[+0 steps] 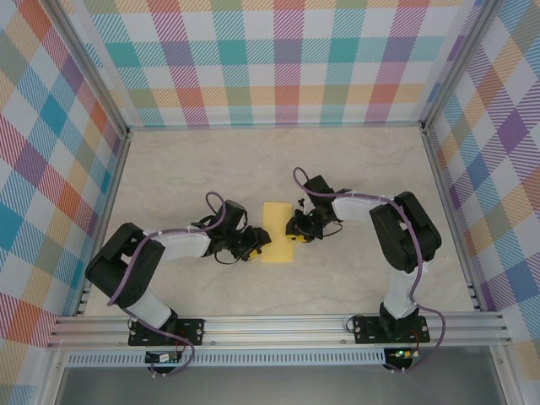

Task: Fold a paper plane with a square sheet of paper (pick it up from the middle)
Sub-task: Fold the triangle a second time at the center of the table.

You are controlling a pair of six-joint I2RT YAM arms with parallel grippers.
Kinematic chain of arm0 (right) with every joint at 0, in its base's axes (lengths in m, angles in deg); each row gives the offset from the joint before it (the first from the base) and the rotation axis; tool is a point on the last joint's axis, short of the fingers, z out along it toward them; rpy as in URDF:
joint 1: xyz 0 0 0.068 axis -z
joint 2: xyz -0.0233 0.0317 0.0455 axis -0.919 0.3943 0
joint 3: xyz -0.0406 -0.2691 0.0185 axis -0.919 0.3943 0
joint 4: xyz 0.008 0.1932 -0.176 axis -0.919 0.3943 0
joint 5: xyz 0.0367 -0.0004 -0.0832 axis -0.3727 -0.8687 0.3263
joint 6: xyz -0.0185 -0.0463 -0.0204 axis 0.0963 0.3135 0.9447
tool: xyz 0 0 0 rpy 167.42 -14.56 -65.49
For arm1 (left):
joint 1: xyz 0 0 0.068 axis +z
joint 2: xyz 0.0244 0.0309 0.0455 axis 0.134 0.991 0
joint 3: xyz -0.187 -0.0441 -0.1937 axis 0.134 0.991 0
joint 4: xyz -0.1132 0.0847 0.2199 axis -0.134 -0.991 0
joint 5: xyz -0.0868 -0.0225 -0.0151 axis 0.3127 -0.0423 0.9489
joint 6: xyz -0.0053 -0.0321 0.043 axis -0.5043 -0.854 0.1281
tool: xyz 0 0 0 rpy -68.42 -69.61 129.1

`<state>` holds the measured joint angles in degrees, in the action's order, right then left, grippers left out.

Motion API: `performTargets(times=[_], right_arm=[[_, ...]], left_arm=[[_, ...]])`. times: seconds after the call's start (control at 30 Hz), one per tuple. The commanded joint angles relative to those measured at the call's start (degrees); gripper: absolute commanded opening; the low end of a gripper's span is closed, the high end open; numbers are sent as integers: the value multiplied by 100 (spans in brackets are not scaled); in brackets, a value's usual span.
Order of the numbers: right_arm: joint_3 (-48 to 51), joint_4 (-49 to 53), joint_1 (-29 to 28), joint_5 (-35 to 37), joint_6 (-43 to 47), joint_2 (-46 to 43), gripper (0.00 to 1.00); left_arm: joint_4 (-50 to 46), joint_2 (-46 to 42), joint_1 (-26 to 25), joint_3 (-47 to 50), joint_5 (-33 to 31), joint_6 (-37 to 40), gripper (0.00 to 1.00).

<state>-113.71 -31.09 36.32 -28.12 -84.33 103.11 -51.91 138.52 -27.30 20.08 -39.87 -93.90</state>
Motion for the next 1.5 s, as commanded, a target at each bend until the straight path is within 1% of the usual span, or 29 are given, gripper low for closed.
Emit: performTargets(times=[0.0, 0.07, 0.33, 0.47, 0.57, 0.67, 0.77, 0.9, 0.97, 1.0, 1.07, 1.17, 1.23, 1.3, 1.33, 1.43, 1.47], right_arm=[[274, 486, -1, 362, 1, 317, 27], [294, 439, -1, 305, -35, 325, 27], [229, 428, -2, 226, -38, 239, 28], [268, 301, 1, 119, -96, 58, 30], [243, 204, 8, -33, -152, -52, 31], [204, 165, 14, -79, -185, -144, 32], [110, 263, 43, -68, -153, -139, 32], [72, 254, 48, -161, -102, -110, 32], [66, 241, 49, -176, -90, -91, 32], [74, 209, 49, -200, -106, -100, 32], [84, 131, 57, -273, -143, -122, 32], [101, 134, 66, -296, -190, -296, 33], [151, 134, 96, -270, -228, -502, 34], [187, 203, 139, -187, -232, -698, 35], [229, 235, 175, -123, -249, -834, 36], [386, 238, 234, 35, -245, -1254, 38], [415, 261, 233, 88, -168, -1386, 39]], left_arm=[[243, 113, -86, -48, 186, -97, 48], [209, 124, -86, -55, 144, -102, 48], [605, 25, -85, 0, 204, -223, 45], [696, 49, -85, 14, 145, -298, 45], [993, 94, -85, 93, 182, -402, 44], [1013, 102, -83, 133, 77, -485, 43], [1223, 47, -77, 214, -15, -547, 48], [1083, 173, -33, 34, 27, -201, 51], [1115, 305, -18, -72, 50, -82, 50], [1115, 426, 11, -169, 155, -45, 49], [961, 586, 46, -339, 296, -31, 43], [694, 548, 70, -365, 206, 24, 32], [150, 450, 99, -479, 44, 294, 23], [-276, 356, 112, -609, -92, 547, 9], [-456, 332, 123, -683, -99, 697, 6], [-1160, 361, 139, -1018, -91, 1230, 4], [-1352, 387, 143, -1112, -55, 1354, 2]])
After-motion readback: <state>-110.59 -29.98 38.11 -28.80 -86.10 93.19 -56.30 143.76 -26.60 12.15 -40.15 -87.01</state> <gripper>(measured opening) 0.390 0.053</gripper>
